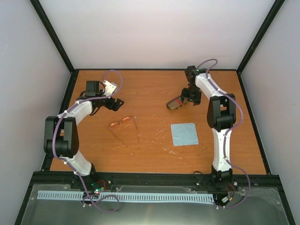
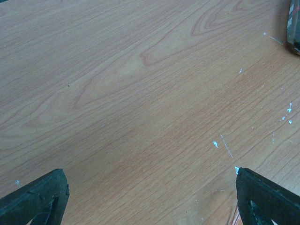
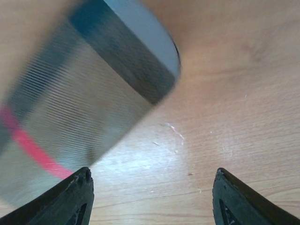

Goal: Organize the sunglasses
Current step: Adjust the sunglasses case at the center of the board.

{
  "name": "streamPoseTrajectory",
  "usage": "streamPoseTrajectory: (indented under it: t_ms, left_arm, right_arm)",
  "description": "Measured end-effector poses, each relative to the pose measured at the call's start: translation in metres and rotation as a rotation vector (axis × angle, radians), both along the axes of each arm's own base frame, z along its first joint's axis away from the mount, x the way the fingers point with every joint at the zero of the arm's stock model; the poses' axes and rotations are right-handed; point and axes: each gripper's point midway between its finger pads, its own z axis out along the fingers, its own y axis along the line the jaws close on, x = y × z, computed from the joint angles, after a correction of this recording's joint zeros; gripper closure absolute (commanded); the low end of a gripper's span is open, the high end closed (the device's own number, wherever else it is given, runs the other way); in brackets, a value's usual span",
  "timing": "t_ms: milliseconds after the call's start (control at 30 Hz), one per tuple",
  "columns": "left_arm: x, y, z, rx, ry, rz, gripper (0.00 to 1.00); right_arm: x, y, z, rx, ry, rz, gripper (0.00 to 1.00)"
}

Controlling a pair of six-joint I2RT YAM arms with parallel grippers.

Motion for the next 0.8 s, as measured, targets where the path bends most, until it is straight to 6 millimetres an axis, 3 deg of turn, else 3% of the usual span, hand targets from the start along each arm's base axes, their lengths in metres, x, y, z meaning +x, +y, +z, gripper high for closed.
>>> streamPoseTrajectory:
  t_ms: [200, 333, 600, 800]
  left_arm:
    - [0.000, 0.000, -0.001, -0.004, 0.000, 0.003, 0.04]
    - [-0.001, 0.000, -0.002, -0.004, 0.001, 0.002, 0.04]
    - [0.001, 0.005, -0.001, -0.013, -0.010, 0.001, 0.03]
    - [0.006, 0.019, 0.002, -0.014, -0.038, 0.014, 0.03]
  right_arm:
    - [0.030, 0.012, 0.053, 0.055, -0.132, -0.079, 0.28]
    - [0.034, 0.030, 0.070, 0.096, -0.136, -0.133, 0.25]
    - [0.006, 0.077, 0.025, 0.145, 0.054, -0.185, 0.21]
    - [0.002, 0.081, 0.019, 0.161, 0.099, -0.284, 0.18]
